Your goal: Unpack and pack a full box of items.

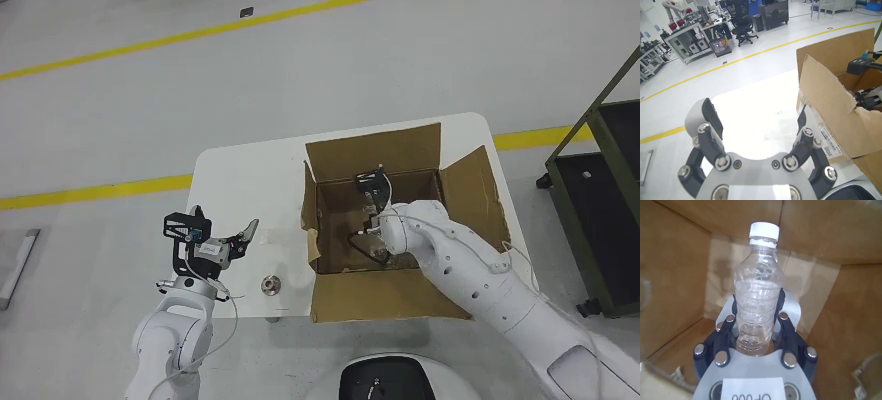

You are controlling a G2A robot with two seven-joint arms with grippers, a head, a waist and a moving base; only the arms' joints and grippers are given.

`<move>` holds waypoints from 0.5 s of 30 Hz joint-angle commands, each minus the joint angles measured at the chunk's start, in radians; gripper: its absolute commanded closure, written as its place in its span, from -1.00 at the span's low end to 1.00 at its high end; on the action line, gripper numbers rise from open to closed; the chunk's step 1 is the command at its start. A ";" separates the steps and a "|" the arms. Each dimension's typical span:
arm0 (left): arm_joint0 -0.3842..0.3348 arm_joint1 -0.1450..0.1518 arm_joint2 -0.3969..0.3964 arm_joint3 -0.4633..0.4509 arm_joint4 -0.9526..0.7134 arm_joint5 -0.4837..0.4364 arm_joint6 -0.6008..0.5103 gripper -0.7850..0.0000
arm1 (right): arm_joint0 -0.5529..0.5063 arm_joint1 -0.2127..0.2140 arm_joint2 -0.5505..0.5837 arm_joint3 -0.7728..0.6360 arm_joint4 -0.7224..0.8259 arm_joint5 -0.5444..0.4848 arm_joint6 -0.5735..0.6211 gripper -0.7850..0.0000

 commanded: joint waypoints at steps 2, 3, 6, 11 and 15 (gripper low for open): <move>0.000 0.000 0.000 0.000 0.000 0.000 0.000 -1.00 | -0.098 0.029 0.085 -0.191 -0.039 -0.044 -0.034 1.00; 0.000 0.000 0.000 0.000 0.000 0.000 0.000 -1.00 | -0.133 0.038 0.115 -0.246 -0.051 -0.062 -0.044 1.00; 0.000 0.000 0.000 0.000 0.000 0.000 0.000 -1.00 | -0.241 0.063 0.202 -0.394 -0.084 -0.119 -0.078 1.00; 0.000 0.000 0.000 0.000 0.000 0.000 0.000 -1.00 | -0.391 0.087 0.317 -0.568 -0.134 -0.161 -0.152 1.00; 0.000 0.000 0.000 0.000 0.000 0.000 0.000 -1.00 | -0.407 0.089 0.324 -0.575 -0.134 -0.164 -0.158 1.00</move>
